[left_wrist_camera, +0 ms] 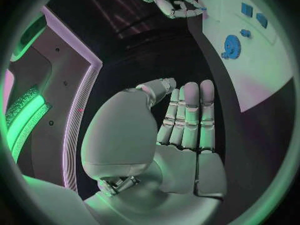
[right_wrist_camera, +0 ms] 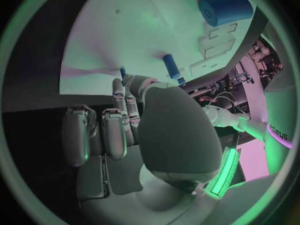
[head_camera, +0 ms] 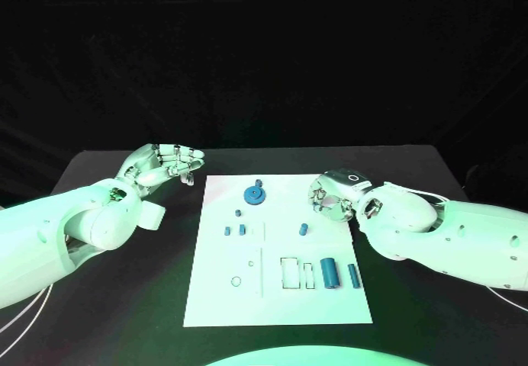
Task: Assemble the parts on the task board
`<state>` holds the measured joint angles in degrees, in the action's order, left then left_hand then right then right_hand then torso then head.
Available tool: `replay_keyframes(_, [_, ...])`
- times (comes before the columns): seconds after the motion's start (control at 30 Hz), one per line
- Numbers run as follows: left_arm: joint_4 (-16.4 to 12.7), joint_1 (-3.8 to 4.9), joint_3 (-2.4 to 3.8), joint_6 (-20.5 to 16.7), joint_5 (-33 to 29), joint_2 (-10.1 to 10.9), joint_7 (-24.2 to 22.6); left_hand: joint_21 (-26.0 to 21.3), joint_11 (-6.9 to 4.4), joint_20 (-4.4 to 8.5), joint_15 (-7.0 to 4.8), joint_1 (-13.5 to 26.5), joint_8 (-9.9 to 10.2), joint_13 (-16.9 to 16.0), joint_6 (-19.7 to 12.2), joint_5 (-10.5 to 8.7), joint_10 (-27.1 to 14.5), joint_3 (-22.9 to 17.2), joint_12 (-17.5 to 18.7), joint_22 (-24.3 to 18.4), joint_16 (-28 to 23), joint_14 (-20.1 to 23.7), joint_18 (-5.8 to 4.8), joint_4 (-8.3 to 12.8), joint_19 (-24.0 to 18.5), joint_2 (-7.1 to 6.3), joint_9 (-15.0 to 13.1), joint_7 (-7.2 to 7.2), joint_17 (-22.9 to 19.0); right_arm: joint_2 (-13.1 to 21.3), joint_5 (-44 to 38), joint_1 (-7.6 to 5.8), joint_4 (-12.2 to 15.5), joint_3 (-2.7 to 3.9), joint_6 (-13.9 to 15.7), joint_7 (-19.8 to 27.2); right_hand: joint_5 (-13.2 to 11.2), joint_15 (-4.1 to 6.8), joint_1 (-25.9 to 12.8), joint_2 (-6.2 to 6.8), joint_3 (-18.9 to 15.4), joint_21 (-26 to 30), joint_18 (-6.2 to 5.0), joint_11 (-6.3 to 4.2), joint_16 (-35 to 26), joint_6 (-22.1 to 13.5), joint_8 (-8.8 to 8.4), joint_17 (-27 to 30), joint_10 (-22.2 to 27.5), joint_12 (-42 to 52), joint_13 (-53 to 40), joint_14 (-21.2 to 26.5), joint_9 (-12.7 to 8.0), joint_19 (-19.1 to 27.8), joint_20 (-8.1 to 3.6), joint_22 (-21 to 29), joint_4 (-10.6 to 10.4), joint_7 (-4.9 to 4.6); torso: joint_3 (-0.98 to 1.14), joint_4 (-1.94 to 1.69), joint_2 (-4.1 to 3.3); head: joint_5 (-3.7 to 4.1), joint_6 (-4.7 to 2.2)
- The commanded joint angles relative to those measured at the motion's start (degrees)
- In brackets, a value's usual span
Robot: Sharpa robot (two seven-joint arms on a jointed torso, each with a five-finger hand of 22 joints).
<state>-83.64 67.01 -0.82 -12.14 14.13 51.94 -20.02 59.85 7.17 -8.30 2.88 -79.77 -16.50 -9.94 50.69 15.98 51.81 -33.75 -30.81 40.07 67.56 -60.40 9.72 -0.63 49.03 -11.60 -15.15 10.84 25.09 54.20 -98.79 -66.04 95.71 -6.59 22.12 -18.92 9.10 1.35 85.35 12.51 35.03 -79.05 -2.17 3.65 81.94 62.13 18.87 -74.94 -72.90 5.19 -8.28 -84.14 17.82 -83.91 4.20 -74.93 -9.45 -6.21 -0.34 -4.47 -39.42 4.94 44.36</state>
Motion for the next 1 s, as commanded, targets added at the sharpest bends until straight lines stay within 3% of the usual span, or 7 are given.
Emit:
replay_keyframes(0.03, [-0.04,0.02,0.05,0.4,0.13,-0.14,-0.67,-0.39,0.16,-0.11,0.01,0.08,-0.33,0.09,0.11,0.31,-0.42,-0.05,-0.22,-0.06,-0.37,0.2,0.9,0.38,-0.31,0.45,0.09,0.3,-0.07,0.44,-0.62,-0.33,1.04,0.07,3.41,1.13,0.19,0.37,-0.46,0.06,0.29,-0.37,0.13,-1.14,0.19,0.52,0.42,-3.08,-1.64,0.31,-0.18,-3.43,0.01,-3.31,-0.41,-11.12,0.22,-0.07,0.01,0.0,-0.02,0.01,-0.03])
replay_keyframes(0.4, [-0.03,0.01,0.05,0.32,0.13,-0.3,-0.74,-0.38,0.19,-0.11,0.02,0.03,-0.36,0.12,0.14,0.35,-0.5,-0.02,-0.25,-0.07,-0.45,0.19,0.89,0.47,-0.32,0.56,0.1,0.32,-0.14,2.27,1.01,-1.0,5.32,0.26,4.11,1.49,0.19,0.44,-0.68,0.13,0.5,-0.53,0.16,-1.19,0.17,0.57,0.51,-3.05,-1.85,0.18,-0.14,-3.42,0.17,-3.36,-0.43,-11.2,0.45,-0.04,0.06,0.01,-0.08,-0.27,-0.02])
replay_keyframes(0.6, [-0.23,-0.01,0.05,0.37,0.12,-0.49,-0.76,-0.38,0.2,-0.12,0.03,0.03,-0.37,0.14,0.13,0.36,-0.55,0.01,-0.25,-0.07,-0.47,0.18,0.89,0.49,-0.32,0.56,0.11,0.33,-0.16,1.71,1.86,-0.77,7.99,0.28,4.22,1.98,0.2,0.47,-0.71,0.14,0.54,-0.55,0.16,-1.19,0.17,0.57,0.53,-3.06,-1.88,0.17,-0.13,-3.42,0.2,-3.36,-0.43,-11.21,0.48,-0.04,0.04,-0.04,-0.09,-1.06,0.24])
replay_keyframes(0.77, [-0.49,-0.04,0.04,0.28,0.08,-0.68,-0.77,-0.38,0.2,-0.12,0.03,0.03,-0.37,0.14,0.13,0.36,-0.55,0.01,-0.25,-0.07,-0.47,0.18,0.89,0.49,-0.32,0.56,0.11,0.33,-0.16,0.34,1.99,-0.03,9.64,0.27,4.21,2.35,0.22,0.52,-0.78,0.16,0.62,-0.45,0.14,-1.21,0.07,0.57,0.55,-2.91,-1.93,0.11,-0.12,-3.38,0.26,-3.34,-0.42,-11.18,0.58,-0.06,-0.01,-0.06,0.03,-2.01,0.58])
replay_keyframes(1.0, [-1.04,-0.1,0.03,-0.28,0.02,-0.93,-0.78,-0.38,0.21,-0.12,0.04,0.03,-0.39,0.16,0.14,0.37,-0.6,0.04,-0.26,-0.08,-0.51,0.18,0.88,0.53,-0.34,0.58,0.11,0.33,-0.19,-2.75,1.31,2.4,11.44,0.21,4.03,2.89,0.27,0.57,-0.85,0.16,0.74,-0.29,0.11,-1.21,-0.05,0.53,0.56,-2.74,-1.96,0.02,-0.09,-3.33,0.32,-3.3,-0.4,-11.13,0.7,-0.08,-0.06,-0.12,0.06,-3.33,0.98])
